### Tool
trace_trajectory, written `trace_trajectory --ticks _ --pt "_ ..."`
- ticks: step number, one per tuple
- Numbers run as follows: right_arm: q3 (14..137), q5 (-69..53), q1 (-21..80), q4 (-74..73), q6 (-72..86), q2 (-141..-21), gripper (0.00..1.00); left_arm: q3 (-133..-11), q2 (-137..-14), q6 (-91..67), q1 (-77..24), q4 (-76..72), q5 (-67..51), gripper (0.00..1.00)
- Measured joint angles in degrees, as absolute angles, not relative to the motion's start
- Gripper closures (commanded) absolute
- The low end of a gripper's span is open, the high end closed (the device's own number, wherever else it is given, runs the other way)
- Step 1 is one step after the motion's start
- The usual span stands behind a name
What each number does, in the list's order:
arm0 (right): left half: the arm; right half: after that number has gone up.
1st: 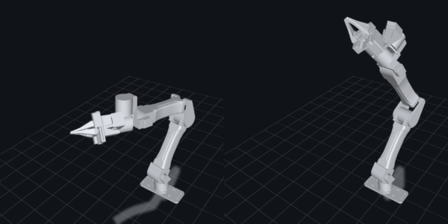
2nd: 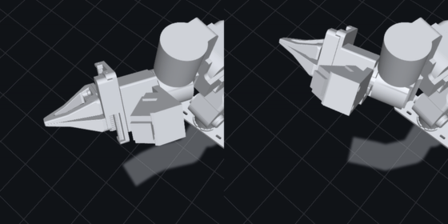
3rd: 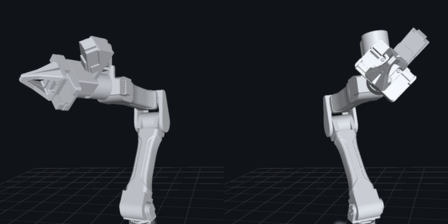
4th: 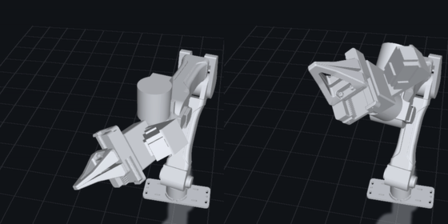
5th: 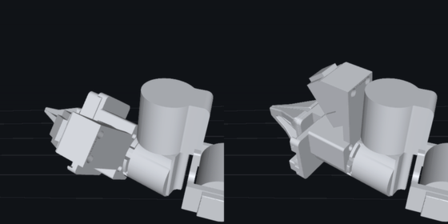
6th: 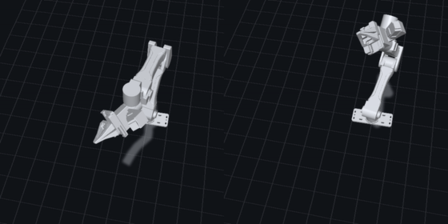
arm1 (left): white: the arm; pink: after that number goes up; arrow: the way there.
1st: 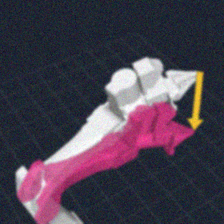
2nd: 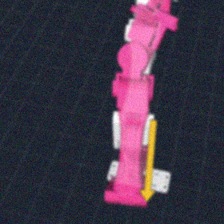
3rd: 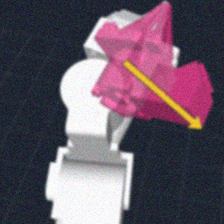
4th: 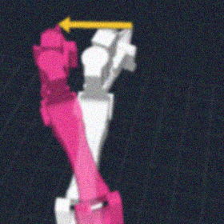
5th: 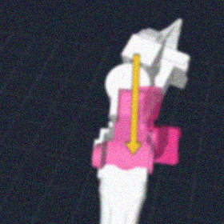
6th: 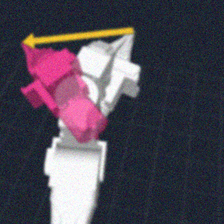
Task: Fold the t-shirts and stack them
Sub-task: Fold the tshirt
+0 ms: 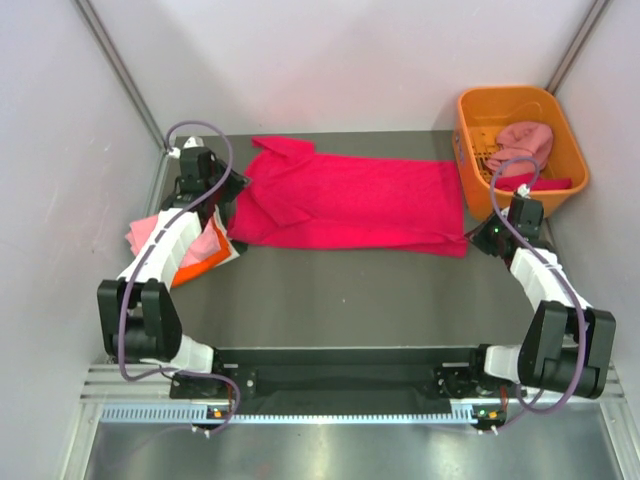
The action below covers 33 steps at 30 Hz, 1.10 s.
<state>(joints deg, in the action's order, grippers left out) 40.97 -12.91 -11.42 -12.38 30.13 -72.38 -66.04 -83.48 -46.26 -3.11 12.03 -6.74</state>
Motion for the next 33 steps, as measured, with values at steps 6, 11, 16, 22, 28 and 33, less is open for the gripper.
trace_trajectory --ticks 6,11,16,22,28,33 --pt "43.46 -11.14 -10.68 -10.46 31.24 -75.66 1.0 -69.6 -88.03 -46.61 -3.11 10.26 -6.81 1.0" --pt "44.05 -9.58 -9.28 -8.4 31.77 -77.67 1.0 -73.06 -91.74 -46.61 -3.11 9.87 -6.59 1.0" --pt "44.07 -7.7 -7.81 -7.42 32.23 -79.64 1.0 -74.15 -93.89 -46.61 -3.11 9.32 -6.55 1.0" --pt "46.09 -5.13 -5.74 -6.39 32.58 -81.84 1.0 -74.39 -94.8 -46.63 -3.11 8.32 -6.26 1.0" --pt "48.18 -2.92 -4.29 -5.15 32.64 -84.09 1.0 -76.47 -97.97 -46.68 -3.11 6.07 -6.37 1.0" --pt "48.56 -1.93 -3.81 -4.89 32.8 -86.52 1.0 -77.08 -100.05 -46.92 -3.11 4.93 -6.35 1.0"
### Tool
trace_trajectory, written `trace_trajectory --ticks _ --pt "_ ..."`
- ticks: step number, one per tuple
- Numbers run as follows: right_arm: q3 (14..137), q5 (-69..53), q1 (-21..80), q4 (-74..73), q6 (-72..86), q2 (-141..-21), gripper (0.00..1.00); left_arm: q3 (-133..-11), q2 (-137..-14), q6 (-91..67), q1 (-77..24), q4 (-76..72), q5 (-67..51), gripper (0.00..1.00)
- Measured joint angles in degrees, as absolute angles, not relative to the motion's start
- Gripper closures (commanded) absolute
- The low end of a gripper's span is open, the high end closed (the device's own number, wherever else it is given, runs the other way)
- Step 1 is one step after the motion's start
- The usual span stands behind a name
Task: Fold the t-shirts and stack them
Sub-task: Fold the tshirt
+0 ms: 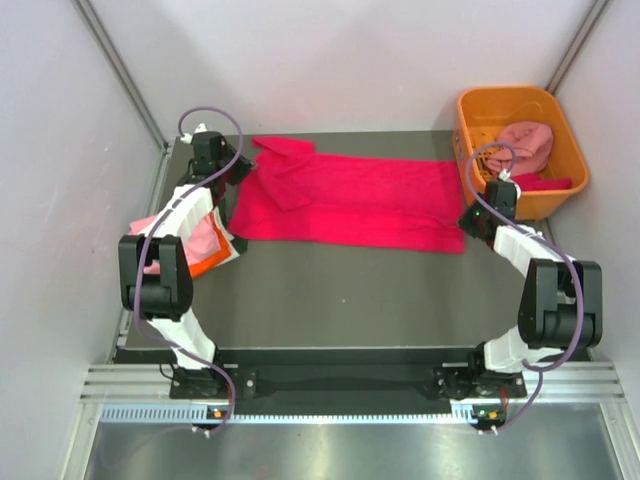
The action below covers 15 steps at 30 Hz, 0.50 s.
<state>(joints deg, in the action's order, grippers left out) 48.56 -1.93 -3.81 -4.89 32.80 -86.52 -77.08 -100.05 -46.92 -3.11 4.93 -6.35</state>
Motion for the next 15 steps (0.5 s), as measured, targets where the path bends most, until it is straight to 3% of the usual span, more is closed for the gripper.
trace_trajectory --ticks 4,7,8,11,12,14,15 --pt "48.9 -0.54 -3.51 -3.31 33.15 -87.68 0.99 -77.08 -101.75 -47.97 -3.11 2.7 -6.33 1.0" --pt "48.9 0.32 -3.38 -2.81 33.61 -87.99 0.92 -77.08 -103.22 -48.71 -3.11 0.8 -6.35 1.0" --pt "48.9 0.6 -3.36 -2.66 33.74 -87.99 0.88 -77.1 -103.81 -48.93 -3.11 -0.19 -6.42 1.0" --pt "48.88 1.91 -3.2 -1.34 34.52 -88.01 0.58 -77.73 -106.34 -49.45 -3.11 -2.37 -6.79 1.0" --pt "48.84 2.24 -3.16 -0.64 34.72 -88.01 0.45 -78.02 -107.26 -49.63 -3.11 -3.16 -6.87 0.96" --pt "47.97 2.81 -3.07 2.17 35.09 -87.9 0.36 -78.37 -109.03 -49.54 -3.11 -4.36 -7.33 0.56" --pt "47.03 3.05 -2.96 3.84 35.11 -87.46 0.32 -78.67 -109.82 -49.84 -3.11 -4.71 -7.86 0.44"
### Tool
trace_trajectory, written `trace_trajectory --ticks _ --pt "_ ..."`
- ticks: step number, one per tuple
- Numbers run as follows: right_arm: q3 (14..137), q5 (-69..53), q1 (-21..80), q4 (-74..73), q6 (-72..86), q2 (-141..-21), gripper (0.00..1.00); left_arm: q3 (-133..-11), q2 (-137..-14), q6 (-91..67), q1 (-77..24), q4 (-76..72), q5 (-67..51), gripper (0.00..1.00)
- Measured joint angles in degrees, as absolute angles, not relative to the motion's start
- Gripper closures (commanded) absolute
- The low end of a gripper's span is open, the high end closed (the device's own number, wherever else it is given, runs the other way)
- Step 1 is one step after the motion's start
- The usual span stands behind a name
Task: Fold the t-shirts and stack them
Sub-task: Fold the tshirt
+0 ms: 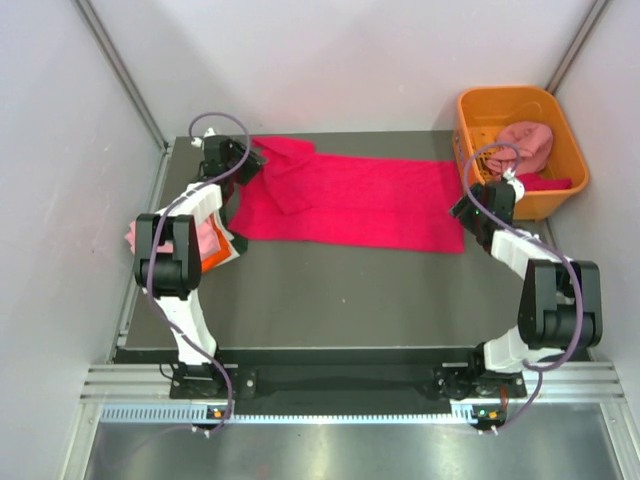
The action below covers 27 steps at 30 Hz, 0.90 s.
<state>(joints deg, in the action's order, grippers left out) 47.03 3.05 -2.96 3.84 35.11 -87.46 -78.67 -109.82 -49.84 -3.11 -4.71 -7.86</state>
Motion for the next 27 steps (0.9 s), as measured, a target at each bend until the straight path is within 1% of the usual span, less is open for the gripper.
trace_trajectory --ticks 2,4,5,8,14,17,18,19,21,23,27 --pt "44.4 3.57 -2.63 6.13 35.18 -85.89 0.31 -80.12 -112.05 -50.39 -3.11 -5.02 -8.51 0.32" --pt "41.25 4.21 -2.0 7.77 35.18 -83.11 0.31 -81.19 -113.4 -50.81 -3.11 -5.04 -8.86 0.29" --pt "40.21 4.47 -1.78 8.12 35.18 -81.91 0.31 -81.28 -113.58 -50.89 -3.11 -5.06 -9.1 0.25" --pt "36.69 5.45 -1.06 9.41 35.24 -76.14 0.31 -81.19 -113.43 -50.57 -3.11 -5.26 -9.61 0.02" --pt "27.64 8.56 -0.86 11.73 37.28 -61.8 0.3 -79.29 -109.25 -49.39 -3.11 -4.03 -8.84 0.02" --pt "22.83 9.5 -0.86 12.12 39.13 -55.81 0.36 -79.5 -106.41 -48.64 -3.11 -2.07 -7.79 0.02" --pt "21.43 9.65 -0.86 12.05 39.88 -54.3 0.42 -79.5 -105.25 -48.27 -3.11 -1.41 -7.35 0.02" --pt "20.12 9.76 -0.86 11.97 40.71 -53.12 0.45 -79.5 -104.09 -48.05 -3.11 -0.58 -6.9 0.05" --pt "17.98 10.15 -0.3 12.01 42.81 -52.03 0.5 -79.33 -101.51 -47.77 -3.11 1.52 -5.76 0.06" --pt "16.43 10.13 0.58 12.23 44.95 -52.18 0.5 -78.19 -98.39 -47.64 -3.11 2.79 -4.29 0.08" --pt "14.68 10.24 1.04 13.61 48.82 -55.75 0.48 -73.19 -90.61 -47.64 -3.11 5.19 -1.08 0.09"
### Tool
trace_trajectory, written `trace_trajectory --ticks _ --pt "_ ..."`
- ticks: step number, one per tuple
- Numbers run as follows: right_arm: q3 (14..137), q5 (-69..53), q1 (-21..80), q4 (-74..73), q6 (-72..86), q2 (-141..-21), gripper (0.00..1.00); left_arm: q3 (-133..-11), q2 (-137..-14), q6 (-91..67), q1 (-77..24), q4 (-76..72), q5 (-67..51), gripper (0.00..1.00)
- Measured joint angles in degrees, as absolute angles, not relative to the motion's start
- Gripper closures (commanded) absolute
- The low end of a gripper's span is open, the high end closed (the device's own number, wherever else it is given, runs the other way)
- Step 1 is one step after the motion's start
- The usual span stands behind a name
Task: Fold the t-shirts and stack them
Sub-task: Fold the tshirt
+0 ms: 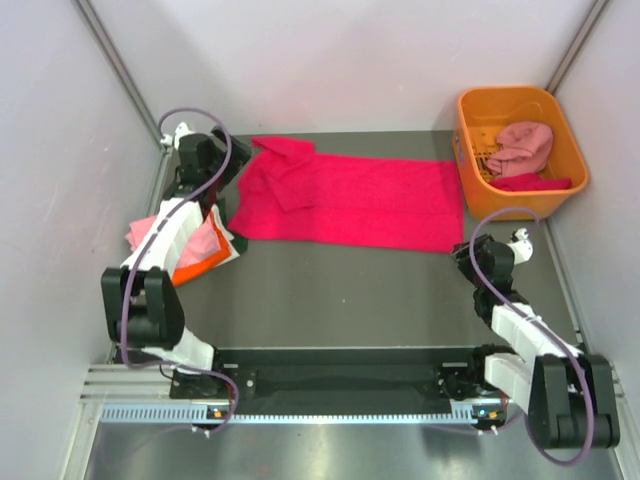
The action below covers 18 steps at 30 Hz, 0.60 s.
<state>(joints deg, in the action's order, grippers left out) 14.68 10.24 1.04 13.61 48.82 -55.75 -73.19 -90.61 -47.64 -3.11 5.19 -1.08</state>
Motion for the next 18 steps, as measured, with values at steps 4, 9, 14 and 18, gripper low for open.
trace_trajectory --ticks 4,9,14,18 --pt "14.66 10.24 1.08 16.67 51.7 -62.54 0.48 -67.18 -83.96 -48.1 -3.11 6.55 2.55 0.09" --pt "15.46 10.22 1.13 21.02 54.63 -70.65 0.49 -62.04 -79.57 -48.38 -3.11 8.97 4.97 0.1" --pt "18.17 10.17 1.13 25.39 57.17 -76.93 0.53 -58.54 -76.97 -48.1 -3.11 11.55 6.11 0.12" --pt "20.78 10.41 1.15 27.09 57.78 -81.21 0.68 -56.47 -74.89 -46.98 -3.62 13.26 6.55 0.12"
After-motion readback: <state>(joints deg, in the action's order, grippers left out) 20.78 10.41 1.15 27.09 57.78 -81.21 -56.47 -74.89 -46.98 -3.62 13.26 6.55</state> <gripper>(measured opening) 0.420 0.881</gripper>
